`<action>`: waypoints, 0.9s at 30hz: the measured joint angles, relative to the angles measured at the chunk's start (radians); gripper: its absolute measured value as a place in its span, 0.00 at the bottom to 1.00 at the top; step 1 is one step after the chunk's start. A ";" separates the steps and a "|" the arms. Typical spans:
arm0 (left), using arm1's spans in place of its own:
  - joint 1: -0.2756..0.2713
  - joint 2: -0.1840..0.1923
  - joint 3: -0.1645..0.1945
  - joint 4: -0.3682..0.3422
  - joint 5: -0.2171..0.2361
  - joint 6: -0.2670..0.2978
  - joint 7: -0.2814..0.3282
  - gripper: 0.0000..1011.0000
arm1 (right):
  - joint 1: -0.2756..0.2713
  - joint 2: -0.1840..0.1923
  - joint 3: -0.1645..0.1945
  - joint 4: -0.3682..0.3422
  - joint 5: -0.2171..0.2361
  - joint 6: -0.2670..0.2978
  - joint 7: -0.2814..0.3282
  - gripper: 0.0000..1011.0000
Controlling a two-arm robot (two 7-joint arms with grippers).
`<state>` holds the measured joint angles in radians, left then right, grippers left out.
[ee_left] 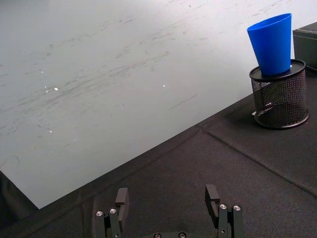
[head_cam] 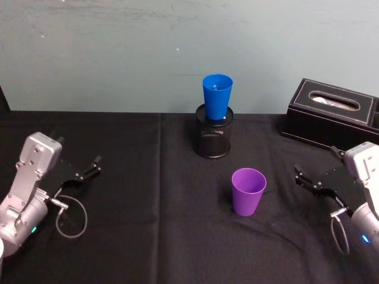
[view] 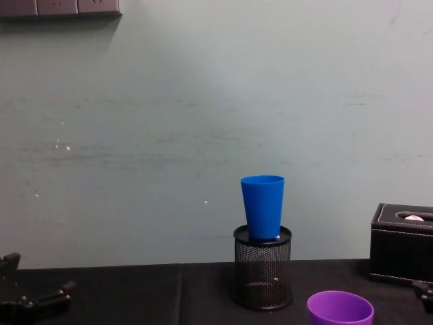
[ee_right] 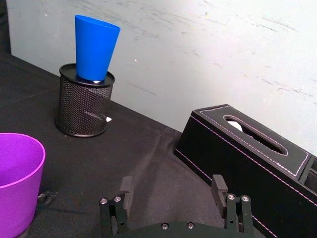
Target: Pick up one cup with a gripper and tap it against the other cup.
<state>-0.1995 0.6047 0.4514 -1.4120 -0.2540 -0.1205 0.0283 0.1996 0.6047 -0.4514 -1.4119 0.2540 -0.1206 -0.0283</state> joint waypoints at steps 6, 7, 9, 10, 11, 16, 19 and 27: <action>0.000 0.000 0.000 0.000 0.000 0.000 0.000 1.00 | 0.000 0.000 0.000 0.000 0.000 0.000 0.000 0.99; 0.000 0.000 0.000 0.000 0.000 0.000 0.000 1.00 | 0.000 0.000 0.000 0.000 0.000 0.000 0.000 0.99; 0.000 0.000 0.000 0.000 0.000 0.000 0.000 1.00 | 0.000 0.000 0.000 0.000 0.000 0.000 0.000 0.99; 0.000 0.000 0.000 0.000 0.000 0.000 0.000 1.00 | 0.000 0.000 0.000 0.000 0.000 0.000 0.000 0.99; 0.000 0.000 0.000 0.000 0.000 0.000 0.000 1.00 | 0.000 0.000 0.000 0.000 0.000 0.000 0.000 0.99; 0.000 0.000 0.000 0.000 0.000 0.000 0.000 1.00 | 0.000 0.000 0.000 0.000 0.000 0.000 0.000 0.99; 0.000 0.000 0.000 0.000 0.000 0.000 0.000 1.00 | 0.000 0.000 0.000 0.000 0.000 0.000 0.000 0.99; 0.000 0.000 0.000 0.000 0.000 0.000 0.000 1.00 | 0.000 0.000 0.000 0.000 0.000 0.000 0.000 0.99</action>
<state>-0.1996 0.6047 0.4514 -1.4120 -0.2539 -0.1206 0.0283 0.1995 0.6047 -0.4514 -1.4120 0.2539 -0.1206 -0.0283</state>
